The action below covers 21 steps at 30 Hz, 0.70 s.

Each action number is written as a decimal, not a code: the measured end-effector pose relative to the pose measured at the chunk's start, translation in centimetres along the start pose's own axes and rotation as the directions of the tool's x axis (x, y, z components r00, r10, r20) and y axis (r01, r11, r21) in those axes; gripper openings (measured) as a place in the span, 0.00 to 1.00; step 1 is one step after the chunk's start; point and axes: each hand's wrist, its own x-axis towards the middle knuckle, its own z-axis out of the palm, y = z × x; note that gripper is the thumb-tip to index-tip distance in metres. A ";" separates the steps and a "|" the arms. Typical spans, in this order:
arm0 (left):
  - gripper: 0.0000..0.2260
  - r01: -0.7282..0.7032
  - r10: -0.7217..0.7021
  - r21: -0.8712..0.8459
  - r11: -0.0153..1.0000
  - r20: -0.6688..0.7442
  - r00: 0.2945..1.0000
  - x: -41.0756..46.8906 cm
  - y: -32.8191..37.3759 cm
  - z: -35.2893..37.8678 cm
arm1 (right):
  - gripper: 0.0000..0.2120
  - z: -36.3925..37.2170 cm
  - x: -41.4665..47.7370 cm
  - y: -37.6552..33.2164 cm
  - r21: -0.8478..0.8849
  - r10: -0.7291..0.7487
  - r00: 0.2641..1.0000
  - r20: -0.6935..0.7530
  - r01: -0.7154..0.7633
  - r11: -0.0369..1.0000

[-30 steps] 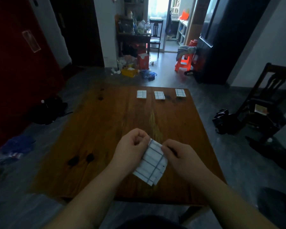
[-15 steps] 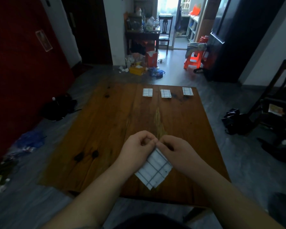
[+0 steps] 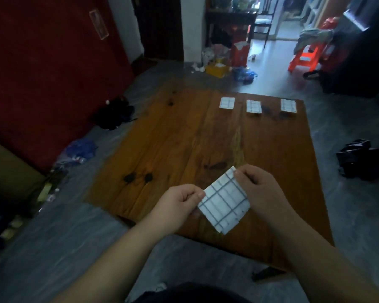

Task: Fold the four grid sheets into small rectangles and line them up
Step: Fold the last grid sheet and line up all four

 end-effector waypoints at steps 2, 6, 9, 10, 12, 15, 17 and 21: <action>0.10 0.038 -0.038 -0.002 0.999 -0.015 0.999 -0.8 -1.0 -0.4 | 0.12 1.2 0.3 0.7 -0.011 -0.005 0.998 0.055 0.005 1.000; 0.11 0.083 -0.082 0.062 0.995 -0.017 0.997 -1.8 -1.5 -1.5 | 0.11 4.0 0.4 1.4 -0.033 -0.085 0.979 0.184 0.092 0.995; 0.14 0.080 -0.080 0.108 0.991 -0.003 0.997 -2.2 -1.1 -1.9 | 0.11 6.7 -0.1 1.0 0.007 -0.129 0.934 0.334 0.134 0.991; 0.16 0.075 -0.073 0.124 0.989 -0.021 0.997 -2.3 -1.3 -2.1 | 0.11 7.6 -0.1 0.8 0.015 -0.134 0.925 0.356 0.138 0.990; 0.16 0.080 -0.070 0.126 0.989 -0.084 0.994 -2.7 -1.9 -2.7 | 0.12 9.1 0.2 0.3 0.001 -0.154 0.927 0.341 0.163 0.987; 0.16 0.088 -0.082 0.036 0.995 -0.146 0.986 -4.6 -3.4 -4.7 | 0.11 10.7 1.1 -1.3 -0.013 -0.133 0.948 0.291 0.143 0.990; 0.17 0.076 -0.085 -0.062 0.995 -0.159 0.984 -6.6 -5.0 -6.5 | 0.10 12.1 1.4 -2.9 -0.027 -0.096 0.951 0.295 0.109 0.994; 0.16 0.052 -0.095 -0.204 0.978 -0.206 0.974 -11.2 -8.3 -11.2 | 0.09 17.7 1.2 -7.2 -0.097 -0.093 0.910 0.404 0.143 0.985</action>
